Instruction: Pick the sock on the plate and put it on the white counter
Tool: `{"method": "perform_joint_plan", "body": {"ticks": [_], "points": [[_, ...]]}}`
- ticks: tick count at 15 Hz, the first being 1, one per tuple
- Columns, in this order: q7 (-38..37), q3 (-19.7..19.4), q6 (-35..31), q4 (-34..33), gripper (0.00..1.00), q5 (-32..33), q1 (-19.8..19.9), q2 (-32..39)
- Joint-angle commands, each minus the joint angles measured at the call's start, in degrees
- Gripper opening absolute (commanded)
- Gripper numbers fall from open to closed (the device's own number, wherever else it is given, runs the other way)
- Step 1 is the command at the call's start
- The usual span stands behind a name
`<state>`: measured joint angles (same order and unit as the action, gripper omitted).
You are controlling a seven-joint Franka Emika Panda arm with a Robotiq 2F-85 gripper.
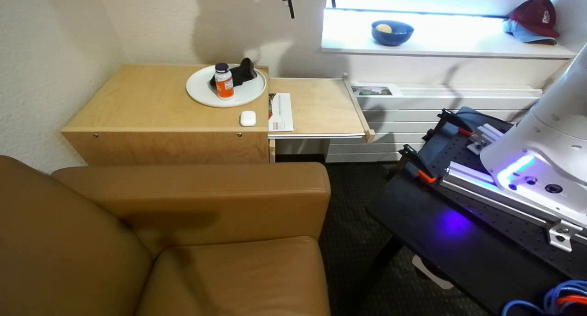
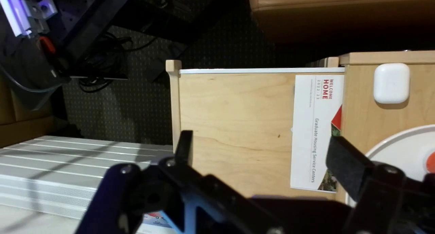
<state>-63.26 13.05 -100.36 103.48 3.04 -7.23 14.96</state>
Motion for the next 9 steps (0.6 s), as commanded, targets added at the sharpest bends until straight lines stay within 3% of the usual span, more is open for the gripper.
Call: {"method": "perform_joint_plan", "body": {"ticks": [1, 5, 9], "points": [[-5.45, -5.93, 0.47, -4.25, 1.0, -1.41, -1.1, 6.63], [-8.04, -10.09, -2.49, -8.6, 1.0, -9.08, 0.59, 12.43], [-8.34, -10.92, -6.91, -14.03, 1.0, -17.81, 1.22, 16.0]]}}
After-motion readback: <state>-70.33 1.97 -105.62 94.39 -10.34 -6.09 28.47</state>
